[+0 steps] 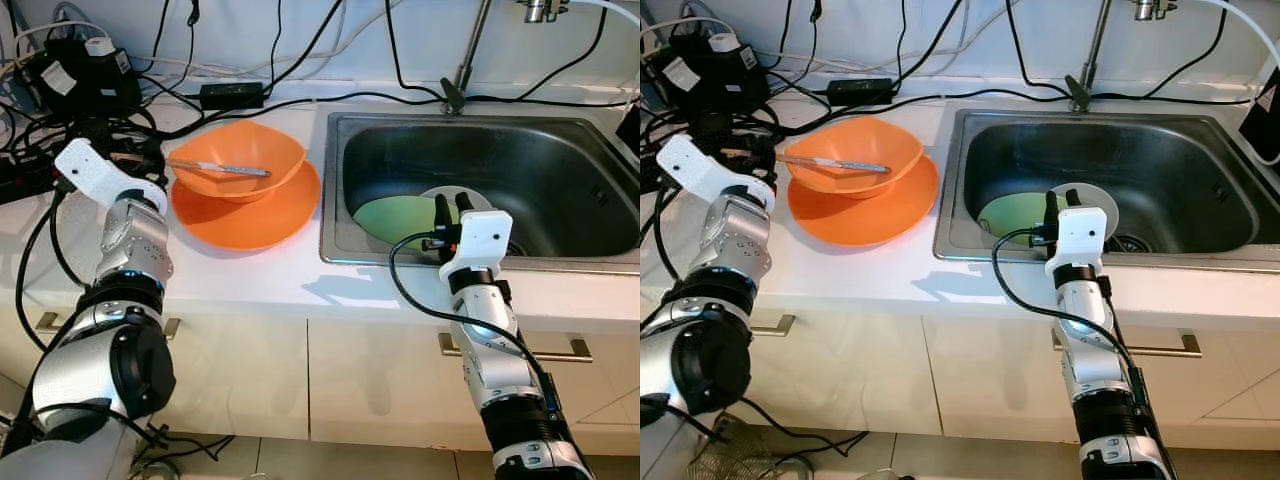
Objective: Kitchen organization
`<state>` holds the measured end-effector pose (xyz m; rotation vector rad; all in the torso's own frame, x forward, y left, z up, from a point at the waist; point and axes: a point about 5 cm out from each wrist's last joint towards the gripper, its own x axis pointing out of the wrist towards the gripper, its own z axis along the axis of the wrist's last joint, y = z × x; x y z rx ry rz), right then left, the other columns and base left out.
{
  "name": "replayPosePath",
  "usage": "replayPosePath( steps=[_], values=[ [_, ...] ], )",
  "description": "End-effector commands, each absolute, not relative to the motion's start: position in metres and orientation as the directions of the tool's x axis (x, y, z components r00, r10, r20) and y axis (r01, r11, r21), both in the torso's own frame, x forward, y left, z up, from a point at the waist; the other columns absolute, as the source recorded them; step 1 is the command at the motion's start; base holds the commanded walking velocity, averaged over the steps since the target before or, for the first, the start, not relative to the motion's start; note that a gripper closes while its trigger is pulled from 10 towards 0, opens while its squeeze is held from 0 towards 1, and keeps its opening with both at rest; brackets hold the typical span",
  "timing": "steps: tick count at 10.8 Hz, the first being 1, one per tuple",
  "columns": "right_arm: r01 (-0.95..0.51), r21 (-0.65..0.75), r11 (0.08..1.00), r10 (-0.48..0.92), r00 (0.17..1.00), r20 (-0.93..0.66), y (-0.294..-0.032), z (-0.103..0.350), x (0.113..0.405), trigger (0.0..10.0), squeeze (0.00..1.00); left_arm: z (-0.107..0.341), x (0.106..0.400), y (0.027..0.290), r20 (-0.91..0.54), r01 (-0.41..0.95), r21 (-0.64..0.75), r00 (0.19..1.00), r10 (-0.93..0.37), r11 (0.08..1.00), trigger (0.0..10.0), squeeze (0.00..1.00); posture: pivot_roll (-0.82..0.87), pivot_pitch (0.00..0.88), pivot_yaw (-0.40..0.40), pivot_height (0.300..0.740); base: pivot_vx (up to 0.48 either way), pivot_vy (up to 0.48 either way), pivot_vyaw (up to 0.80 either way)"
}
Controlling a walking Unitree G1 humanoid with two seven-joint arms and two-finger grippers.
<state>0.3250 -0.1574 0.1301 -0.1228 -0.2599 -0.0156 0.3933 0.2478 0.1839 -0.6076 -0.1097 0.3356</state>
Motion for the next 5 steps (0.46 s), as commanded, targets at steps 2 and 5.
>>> replayPosePath(
  steps=[2, 5],
  values=[
    [0.040, -0.134, 0.990, -0.010, 0.976, 0.216, -0.1628, 0.1224, 0.3250, 10.0, 0.00, 0.1982, 0.3980, 0.2473, 0.034, -0.266, -0.574, 0.937, 0.347, 0.775, 0.0, 0.00, 0.01, 0.000, 0.052, 0.740, 0.000, 0.000, 0.00],
    [0.037, -0.134, 0.990, -0.008, 0.977, 0.214, -0.1621, 0.1220, 0.3255, 10.0, 0.00, 0.1998, 0.3985, 0.2473, 0.045, -0.257, -0.574, 0.938, 0.344, 0.777, 0.0, 0.00, 0.01, 0.000, 0.052, 0.740, 0.000, 0.000, 0.00]
  ],
)
